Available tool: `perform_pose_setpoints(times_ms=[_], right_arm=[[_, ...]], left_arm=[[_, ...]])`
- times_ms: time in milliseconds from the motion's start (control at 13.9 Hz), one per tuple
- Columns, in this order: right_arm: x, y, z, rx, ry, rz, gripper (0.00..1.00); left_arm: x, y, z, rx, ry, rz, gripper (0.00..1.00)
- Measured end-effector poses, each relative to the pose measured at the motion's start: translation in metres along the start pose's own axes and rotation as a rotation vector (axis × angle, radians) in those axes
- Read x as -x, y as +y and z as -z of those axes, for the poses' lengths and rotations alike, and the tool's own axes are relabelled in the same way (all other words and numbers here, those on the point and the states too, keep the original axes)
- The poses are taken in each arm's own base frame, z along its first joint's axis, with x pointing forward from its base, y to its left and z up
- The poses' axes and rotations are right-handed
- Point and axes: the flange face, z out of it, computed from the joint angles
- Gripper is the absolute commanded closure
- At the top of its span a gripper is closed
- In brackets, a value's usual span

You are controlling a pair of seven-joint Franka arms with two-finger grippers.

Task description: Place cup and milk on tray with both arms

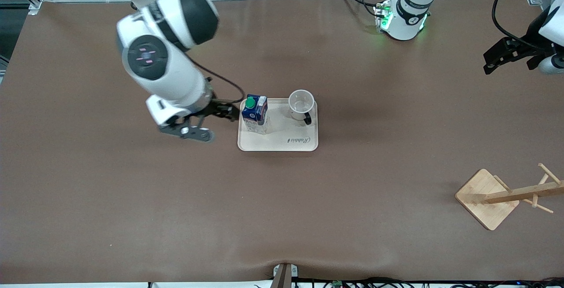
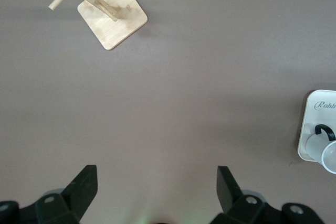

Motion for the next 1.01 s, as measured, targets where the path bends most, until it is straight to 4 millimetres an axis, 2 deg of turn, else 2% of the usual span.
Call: perform_pose_setpoints(times_ms=[216,432,721,865,1009], right_arm=[[-0.036,0.06,0.034,-0.016,0.005,-0.038,0.0],[-0.043,0.119,0.068,-0.01,-0.022,0.019,0.0],[-0.077,0.217,0.088,-0.02,-0.012,0.188,0.0],[-0.077,0.259,0.089,-0.002,-0.023,0.248,0.0],[-0.055,0.275,0.093,-0.005,-0.009,0.261,0.0]], left_arm=[[0.002,0.0,0.001,-0.001,-0.007,-0.001,0.0],[0.002,-0.001,0.004,0.0,-0.001,0.0,0.0],[0.002,-0.001,0.01,0.002,0.01,0.001,0.0],[0.002,-0.002,0.015,0.003,0.021,0.002,0.0],[0.001,-0.001,0.016,0.004,0.023,0.001,0.0]])
